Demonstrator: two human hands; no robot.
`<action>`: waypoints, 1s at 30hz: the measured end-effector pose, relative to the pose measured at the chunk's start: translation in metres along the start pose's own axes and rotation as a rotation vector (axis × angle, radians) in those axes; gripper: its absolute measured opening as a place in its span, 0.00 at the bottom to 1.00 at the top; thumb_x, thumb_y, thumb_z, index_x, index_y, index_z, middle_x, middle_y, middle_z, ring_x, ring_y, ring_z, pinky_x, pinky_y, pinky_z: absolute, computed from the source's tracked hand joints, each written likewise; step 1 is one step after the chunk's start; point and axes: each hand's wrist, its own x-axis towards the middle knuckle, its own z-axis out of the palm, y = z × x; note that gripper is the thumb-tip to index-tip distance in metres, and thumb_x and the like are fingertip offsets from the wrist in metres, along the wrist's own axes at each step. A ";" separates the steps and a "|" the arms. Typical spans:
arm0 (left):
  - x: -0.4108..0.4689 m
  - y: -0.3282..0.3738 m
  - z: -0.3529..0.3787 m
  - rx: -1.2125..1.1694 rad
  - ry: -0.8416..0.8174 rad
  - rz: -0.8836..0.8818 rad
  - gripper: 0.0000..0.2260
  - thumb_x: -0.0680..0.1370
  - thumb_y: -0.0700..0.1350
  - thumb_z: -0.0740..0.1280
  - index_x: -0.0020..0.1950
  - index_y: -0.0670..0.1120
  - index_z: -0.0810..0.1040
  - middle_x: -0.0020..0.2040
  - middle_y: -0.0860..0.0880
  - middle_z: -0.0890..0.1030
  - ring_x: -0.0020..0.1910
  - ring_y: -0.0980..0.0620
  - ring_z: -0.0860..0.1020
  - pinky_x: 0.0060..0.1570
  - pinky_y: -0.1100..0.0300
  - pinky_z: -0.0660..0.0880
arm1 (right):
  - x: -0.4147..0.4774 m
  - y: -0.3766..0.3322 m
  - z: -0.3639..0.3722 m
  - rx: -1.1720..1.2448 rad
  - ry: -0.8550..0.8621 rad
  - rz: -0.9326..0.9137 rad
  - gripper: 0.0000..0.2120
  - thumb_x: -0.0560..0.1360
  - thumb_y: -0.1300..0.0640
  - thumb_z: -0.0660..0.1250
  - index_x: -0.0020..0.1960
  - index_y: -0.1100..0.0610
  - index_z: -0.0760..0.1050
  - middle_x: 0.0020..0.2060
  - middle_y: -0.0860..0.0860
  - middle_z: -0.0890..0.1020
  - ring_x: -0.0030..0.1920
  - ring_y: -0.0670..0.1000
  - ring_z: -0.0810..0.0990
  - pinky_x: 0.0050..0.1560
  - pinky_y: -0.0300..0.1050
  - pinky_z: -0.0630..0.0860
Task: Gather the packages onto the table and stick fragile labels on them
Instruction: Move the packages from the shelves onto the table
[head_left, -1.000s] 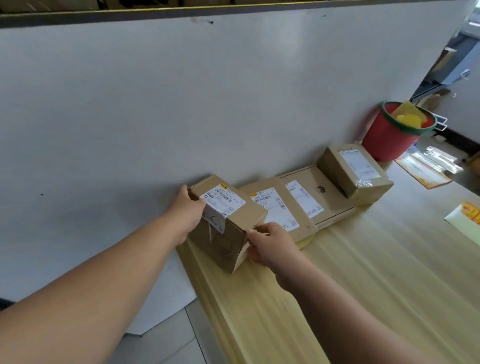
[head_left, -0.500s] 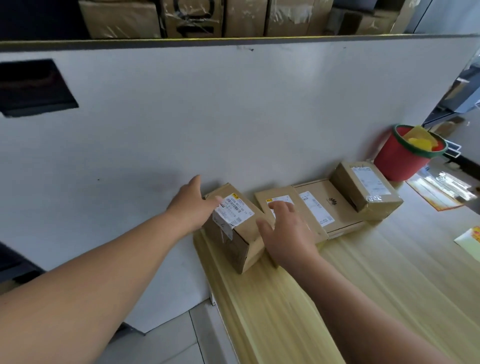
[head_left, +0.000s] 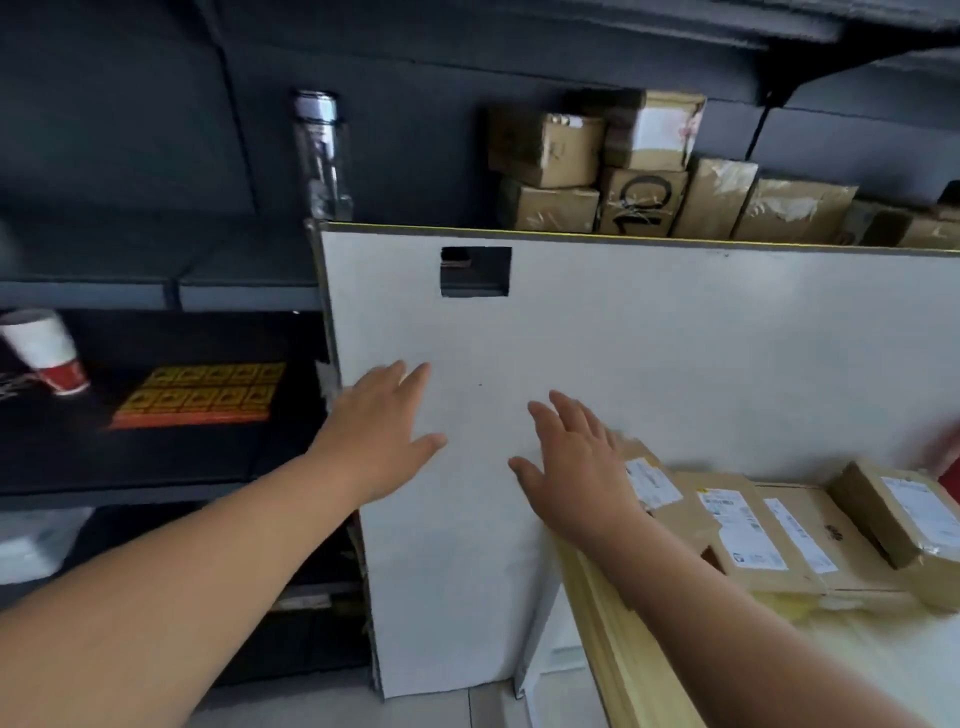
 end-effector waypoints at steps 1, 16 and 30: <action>-0.014 -0.016 -0.013 0.020 0.033 -0.014 0.36 0.78 0.61 0.59 0.78 0.50 0.45 0.78 0.47 0.52 0.76 0.47 0.50 0.74 0.49 0.52 | 0.000 -0.020 -0.001 -0.006 0.004 -0.041 0.30 0.79 0.44 0.59 0.77 0.52 0.53 0.77 0.52 0.53 0.77 0.55 0.51 0.75 0.51 0.50; -0.223 -0.230 -0.160 0.130 0.307 -0.430 0.38 0.75 0.62 0.62 0.78 0.50 0.49 0.77 0.47 0.55 0.76 0.48 0.53 0.73 0.47 0.57 | -0.030 -0.324 0.001 0.064 0.064 -0.460 0.32 0.78 0.40 0.59 0.77 0.51 0.55 0.76 0.50 0.58 0.76 0.52 0.55 0.75 0.53 0.55; -0.273 -0.365 -0.227 0.002 0.462 -0.652 0.38 0.75 0.60 0.65 0.78 0.49 0.50 0.77 0.48 0.55 0.76 0.48 0.55 0.73 0.50 0.58 | 0.006 -0.486 0.015 0.234 -0.029 -0.563 0.32 0.78 0.42 0.60 0.77 0.52 0.54 0.77 0.50 0.56 0.76 0.53 0.55 0.75 0.52 0.57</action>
